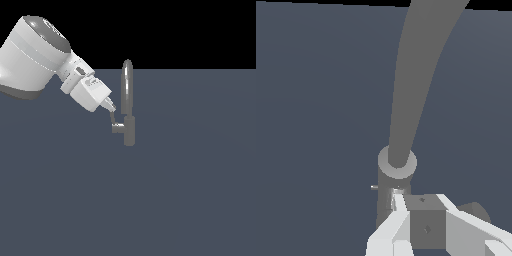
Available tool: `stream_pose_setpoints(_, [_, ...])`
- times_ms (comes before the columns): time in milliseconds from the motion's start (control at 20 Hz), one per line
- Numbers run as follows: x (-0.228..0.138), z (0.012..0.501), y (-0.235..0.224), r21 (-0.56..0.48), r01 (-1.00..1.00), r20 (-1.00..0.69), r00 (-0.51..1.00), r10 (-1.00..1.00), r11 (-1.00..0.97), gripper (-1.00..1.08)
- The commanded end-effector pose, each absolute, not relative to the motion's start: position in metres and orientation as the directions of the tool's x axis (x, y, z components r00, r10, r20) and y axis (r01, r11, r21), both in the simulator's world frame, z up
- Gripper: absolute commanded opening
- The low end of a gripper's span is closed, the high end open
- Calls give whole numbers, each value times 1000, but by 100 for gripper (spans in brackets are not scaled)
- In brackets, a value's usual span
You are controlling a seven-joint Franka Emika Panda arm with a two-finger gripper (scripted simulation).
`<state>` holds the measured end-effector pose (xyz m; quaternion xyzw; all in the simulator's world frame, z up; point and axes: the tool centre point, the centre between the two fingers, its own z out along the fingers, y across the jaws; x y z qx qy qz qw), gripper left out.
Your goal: Turn on the faucet by rotating a designated handle.
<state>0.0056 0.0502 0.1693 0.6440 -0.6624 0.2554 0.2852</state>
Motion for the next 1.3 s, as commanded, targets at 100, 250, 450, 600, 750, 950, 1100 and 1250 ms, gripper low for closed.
stream_pose_setpoints(100, [-13, 159, 51, 42, -998, 708, -2, -706, 45, -100])
stream_pose_setpoints(250, [-23, 155, 51, 44, -998, 708, -2, -707, 47, -100])
stream_pose_setpoints(450, [-36, 150, 52, 45, -998, 707, -2, -707, 48, -100])
stream_pose_setpoints(600, [-32, 154, 52, 32, -999, 710, -8, -705, 43, -100])
stream_pose_setpoints(750, [-40, 141, 52, 35, -998, 709, -6, -705, 45, -100])
stream_pose_setpoints(950, [-50, 123, 53, 40, -998, 708, -5, -706, 46, -100])
stream_pose_setpoints(1100, [-57, 109, 54, 43, -998, 708, -3, -706, 48, -100])
stream_pose_setpoints(1250, [-62, 100, 54, 45, -998, 707, -2, -707, 48, -100])
